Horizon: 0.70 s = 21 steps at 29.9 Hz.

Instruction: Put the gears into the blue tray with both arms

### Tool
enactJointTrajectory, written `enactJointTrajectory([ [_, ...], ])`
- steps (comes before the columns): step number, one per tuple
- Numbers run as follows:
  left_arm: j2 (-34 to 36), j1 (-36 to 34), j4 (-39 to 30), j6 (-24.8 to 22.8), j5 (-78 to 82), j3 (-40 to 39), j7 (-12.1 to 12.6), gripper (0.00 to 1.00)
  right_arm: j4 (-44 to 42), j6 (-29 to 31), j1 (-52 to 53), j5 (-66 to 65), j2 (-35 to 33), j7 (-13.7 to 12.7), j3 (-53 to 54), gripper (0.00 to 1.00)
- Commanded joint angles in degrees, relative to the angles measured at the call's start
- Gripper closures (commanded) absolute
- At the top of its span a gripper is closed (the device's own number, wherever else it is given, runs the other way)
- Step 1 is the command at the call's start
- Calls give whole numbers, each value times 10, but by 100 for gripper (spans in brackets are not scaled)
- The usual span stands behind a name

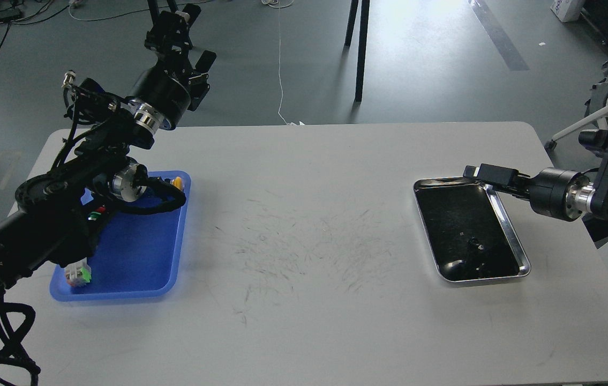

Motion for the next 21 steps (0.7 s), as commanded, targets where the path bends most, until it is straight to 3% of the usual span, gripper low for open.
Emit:
enactJointTrajectory([
  [1, 1, 4, -1, 0, -1, 0, 0, 2, -6, 0, -1, 5, -13, 1, 14, 2],
  [9, 1, 7, -2, 0, -1, 0, 0, 2, -6, -8, -6, 168, -29, 12, 43, 2],
  [12, -2, 7, -2, 1, 0, 0, 0, 2, -6, -9, -6, 169, -30, 26, 44, 2],
  [21, 0, 8, -2, 1, -1, 0, 0, 2, 14, -1, -14, 146, -30, 26, 5, 2],
])
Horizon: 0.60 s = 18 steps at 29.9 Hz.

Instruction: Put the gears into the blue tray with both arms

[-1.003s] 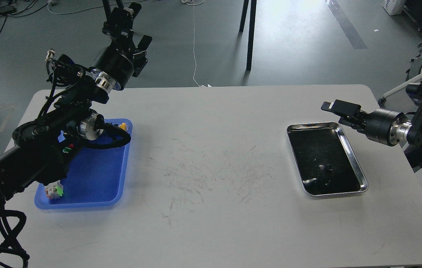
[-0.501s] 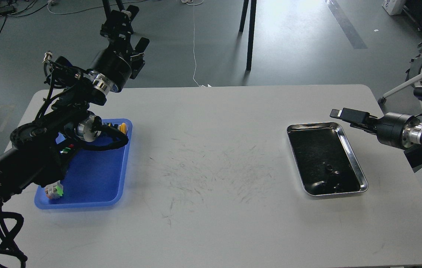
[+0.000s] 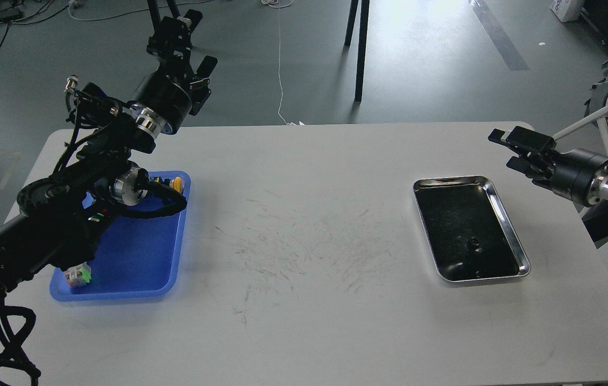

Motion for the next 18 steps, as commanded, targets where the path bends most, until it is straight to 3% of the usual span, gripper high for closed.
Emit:
enactJointTrajectory([
  [1, 2, 0, 0, 0, 0, -1, 0, 2, 4, 1, 2, -31, 2, 1, -25, 2],
  [12, -5, 3, 0, -1, 1, -1, 0, 2, 1, 1, 6, -216, 1, 2, -32, 2],
  [18, -6, 13, -3, -1, 4, -1, 0, 2, -2, 2, 3, -244, 2, 2, -39, 2],
])
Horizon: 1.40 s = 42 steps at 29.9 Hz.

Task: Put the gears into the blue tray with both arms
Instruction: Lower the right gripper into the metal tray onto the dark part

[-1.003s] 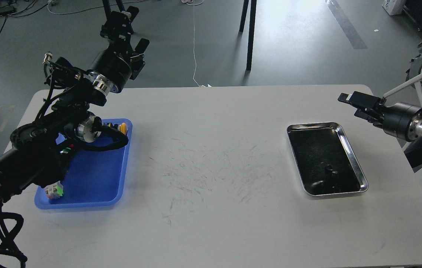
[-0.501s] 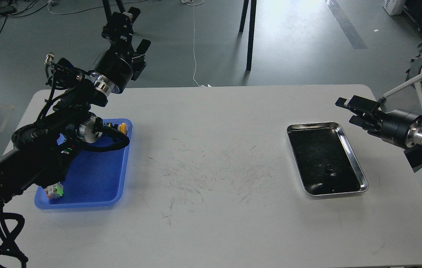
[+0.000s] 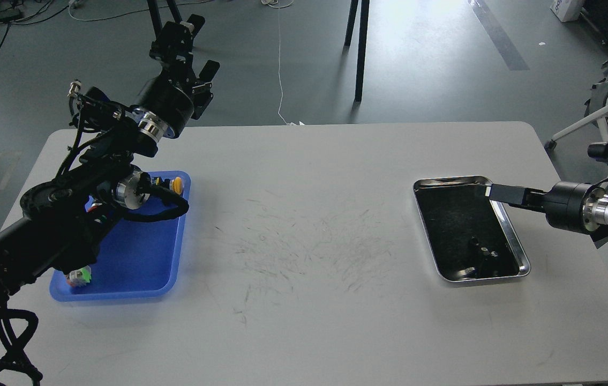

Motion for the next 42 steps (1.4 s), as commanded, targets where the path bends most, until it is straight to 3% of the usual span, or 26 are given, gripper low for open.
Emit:
enactJointTrajectory([
  [1, -3, 7, -2, 0, 1, -1, 0, 2, -1, 0, -1, -11, 0, 1, -13, 2],
  [12, -9, 9, -3, 1, 2, -2, 0, 2, -2, -3, 4, -120, 6, 3, -31, 5],
  [23, -9, 13, -3, 1, 2, -2, 0, 2, -19, -2, 3, -180, 38, 1, -35, 16],
  [42, -8, 16, -3, 2, 1, -3, 0, 2, -22, 1, 32, -190, 59, -2, -89, 21],
])
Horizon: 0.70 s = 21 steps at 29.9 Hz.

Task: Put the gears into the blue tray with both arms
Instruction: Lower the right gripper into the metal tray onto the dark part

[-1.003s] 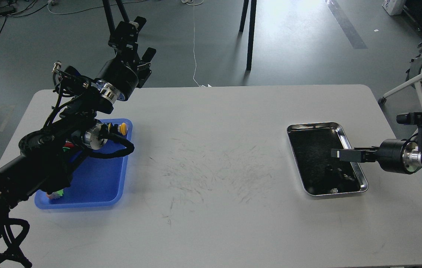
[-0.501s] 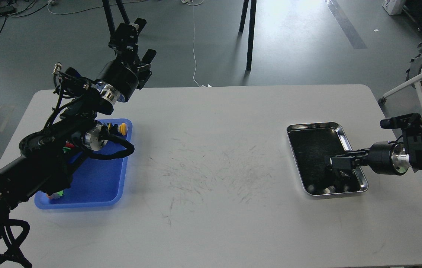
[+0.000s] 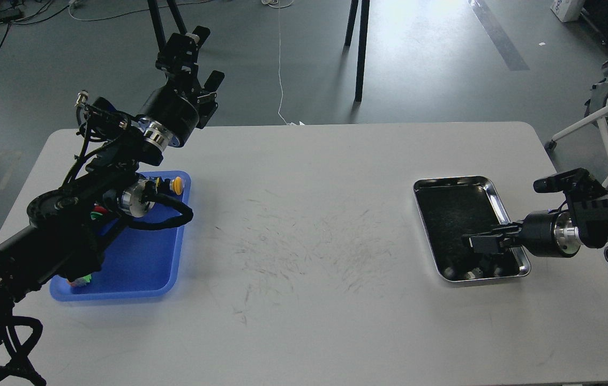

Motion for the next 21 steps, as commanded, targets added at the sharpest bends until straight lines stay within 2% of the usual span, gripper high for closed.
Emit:
enactJointTrajectory([
  [1, 0, 2, 0, 0, -1, 0, 0, 2, 0, 0, 13, 0, 0, 0, -15, 22],
  [7, 1, 3, 0, 0, 0, 0, 0, 2, -1, 1, 21, 0, 0, 0, -30, 26],
  [13, 3, 4, 0, 0, -1, 0, 0, 2, 0, 3, 27, -1, 0, 0, -40, 39],
  [21, 3, 4, -1, 0, -1, 0, 0, 2, 0, 14, 29, -1, -1, 0, -40, 47],
])
